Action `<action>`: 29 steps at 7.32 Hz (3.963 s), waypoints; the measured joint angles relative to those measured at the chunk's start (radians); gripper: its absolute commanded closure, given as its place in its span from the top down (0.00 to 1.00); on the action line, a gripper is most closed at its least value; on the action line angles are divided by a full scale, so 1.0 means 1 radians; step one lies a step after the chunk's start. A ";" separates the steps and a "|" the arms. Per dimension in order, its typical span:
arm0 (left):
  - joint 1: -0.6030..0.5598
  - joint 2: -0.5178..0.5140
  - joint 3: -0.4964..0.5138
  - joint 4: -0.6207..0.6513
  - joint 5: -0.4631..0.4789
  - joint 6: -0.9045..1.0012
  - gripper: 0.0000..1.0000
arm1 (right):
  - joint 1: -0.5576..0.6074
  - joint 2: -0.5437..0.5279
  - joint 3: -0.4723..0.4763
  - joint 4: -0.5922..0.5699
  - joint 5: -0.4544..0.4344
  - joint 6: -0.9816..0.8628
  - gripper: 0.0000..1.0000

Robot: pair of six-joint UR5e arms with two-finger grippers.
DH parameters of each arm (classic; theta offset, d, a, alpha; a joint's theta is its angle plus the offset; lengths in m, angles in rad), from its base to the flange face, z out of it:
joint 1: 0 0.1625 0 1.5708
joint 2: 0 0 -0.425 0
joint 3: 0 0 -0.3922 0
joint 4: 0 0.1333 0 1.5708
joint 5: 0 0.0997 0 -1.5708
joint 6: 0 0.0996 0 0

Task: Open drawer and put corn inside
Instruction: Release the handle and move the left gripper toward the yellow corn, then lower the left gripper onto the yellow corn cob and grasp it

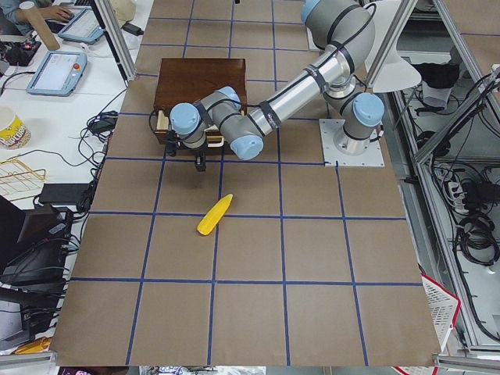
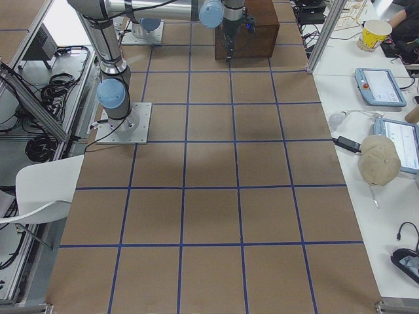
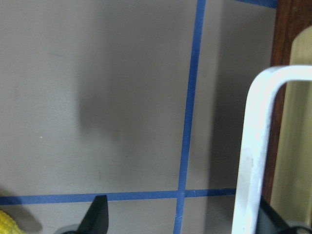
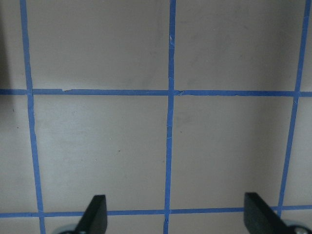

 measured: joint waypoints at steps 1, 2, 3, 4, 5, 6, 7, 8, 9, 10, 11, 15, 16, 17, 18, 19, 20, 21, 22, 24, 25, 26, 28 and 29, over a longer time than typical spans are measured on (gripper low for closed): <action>0.003 0.001 0.001 0.000 0.001 0.000 1.00 | 0.000 0.000 0.000 0.000 0.000 0.000 1.00; 0.005 0.002 0.002 -0.001 0.001 0.000 1.00 | 0.000 0.000 0.000 0.000 0.000 0.000 1.00; 0.007 0.002 0.002 -0.001 0.001 0.000 1.00 | 0.000 0.000 0.000 0.000 0.000 0.000 1.00; 0.008 0.003 0.003 -0.001 0.001 0.000 1.00 | 0.000 0.000 0.000 0.000 0.000 0.000 1.00; 0.010 0.006 0.003 -0.001 0.001 0.000 1.00 | 0.000 0.000 0.000 0.000 0.000 0.000 1.00; 0.013 0.013 0.003 -0.002 0.001 0.000 1.00 | 0.000 0.000 0.000 0.000 0.000 0.000 1.00; 0.014 0.024 0.007 -0.006 0.001 -0.001 1.00 | 0.000 0.000 0.000 -0.001 0.000 0.000 1.00; 0.014 0.035 0.019 -0.023 0.003 -0.001 1.00 | 0.000 0.000 0.000 -0.001 0.000 0.000 1.00; 0.015 0.046 0.041 -0.051 0.008 -0.001 1.00 | 0.000 0.000 0.000 -0.001 0.000 0.000 1.00; 0.016 0.053 0.059 -0.067 0.033 -0.002 1.00 | 0.000 0.000 0.000 -0.001 0.000 0.000 1.00; 0.025 0.053 0.070 -0.068 0.080 -0.001 1.00 | 0.000 0.000 0.000 0.000 0.000 0.000 1.00; 0.086 0.003 0.061 0.037 0.249 -0.001 1.00 | 0.000 0.000 0.000 0.000 0.000 0.000 1.00; 0.105 -0.018 0.059 0.051 0.261 -0.003 1.00 | 0.000 0.000 0.000 0.000 0.000 0.000 1.00; 0.120 -0.045 0.057 0.074 0.265 -0.003 1.00 | 0.000 0.000 0.000 0.000 0.000 0.000 1.00; 0.129 -0.074 0.047 0.115 0.265 -0.005 1.00 | 0.000 0.000 0.000 0.000 -0.001 0.000 1.00; 0.137 -0.094 0.024 0.166 0.265 -0.009 1.00 | 0.000 0.000 0.000 0.000 -0.001 0.000 1.00; 0.146 -0.104 -0.002 0.220 0.265 -0.015 1.00 | 0.000 0.000 0.000 0.000 -0.001 0.000 1.00; 0.153 -0.109 -0.019 0.262 0.265 -0.019 1.00 | 0.000 0.000 0.000 0.000 -0.001 0.000 1.00; 0.156 -0.112 -0.028 0.282 0.266 -0.022 1.00 | 0.000 0.000 0.000 0.000 0.000 0.000 1.00; 0.164 -0.123 -0.029 0.295 0.261 -0.039 1.00 | 0.000 0.000 0.000 0.000 0.000 0.000 1.00; 0.170 -0.125 -0.028 0.299 0.258 -0.067 1.00 | 0.000 0.000 0.000 0.000 0.000 0.000 1.00; 0.174 -0.126 -0.031 0.302 0.255 -0.103 1.00 | 0.000 0.000 0.000 0.000 0.000 0.000 1.00; 0.176 -0.128 -0.045 0.304 0.251 -0.181 1.00 | 0.000 0.000 0.000 0.000 0.000 0.000 1.00; 0.176 -0.130 -0.049 0.306 0.250 -0.203 0.85 | 0.000 0.000 0.000 0.000 0.000 0.000 1.00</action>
